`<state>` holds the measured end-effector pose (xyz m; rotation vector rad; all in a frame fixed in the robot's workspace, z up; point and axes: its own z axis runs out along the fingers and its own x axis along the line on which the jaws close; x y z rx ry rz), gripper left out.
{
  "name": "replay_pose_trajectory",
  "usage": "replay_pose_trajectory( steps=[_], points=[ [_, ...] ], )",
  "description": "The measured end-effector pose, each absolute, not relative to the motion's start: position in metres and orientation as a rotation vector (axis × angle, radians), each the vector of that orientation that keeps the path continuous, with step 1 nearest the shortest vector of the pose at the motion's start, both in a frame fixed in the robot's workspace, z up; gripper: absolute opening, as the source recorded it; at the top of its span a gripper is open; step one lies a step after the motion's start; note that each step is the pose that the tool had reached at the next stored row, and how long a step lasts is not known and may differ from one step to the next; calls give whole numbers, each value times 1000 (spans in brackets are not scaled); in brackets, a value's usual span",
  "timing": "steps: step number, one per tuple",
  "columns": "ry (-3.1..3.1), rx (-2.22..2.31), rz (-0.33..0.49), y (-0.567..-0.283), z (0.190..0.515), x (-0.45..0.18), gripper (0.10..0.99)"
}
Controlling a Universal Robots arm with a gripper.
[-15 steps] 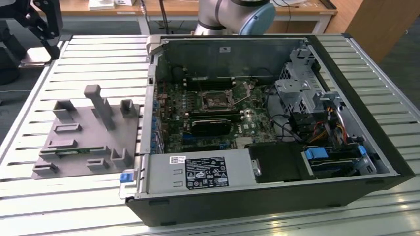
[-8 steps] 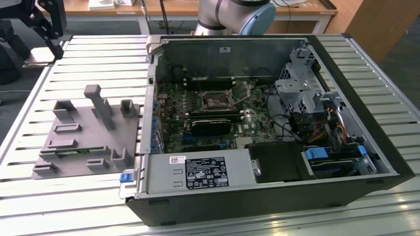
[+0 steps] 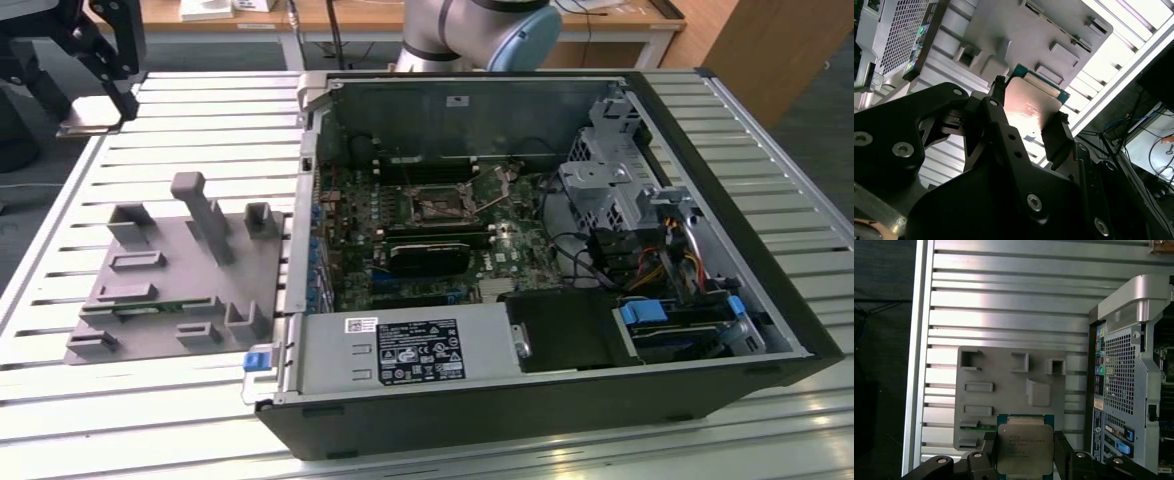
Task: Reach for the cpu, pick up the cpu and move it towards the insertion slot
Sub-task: 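Pick up the cpu and move it towards the insertion slot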
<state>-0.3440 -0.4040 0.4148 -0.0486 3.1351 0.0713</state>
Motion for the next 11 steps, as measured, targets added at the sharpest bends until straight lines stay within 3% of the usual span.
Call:
replay_pose_trajectory(
  steps=[11],
  points=[
    [3135,-49,71,-404,415,-334,541]
  ],
)
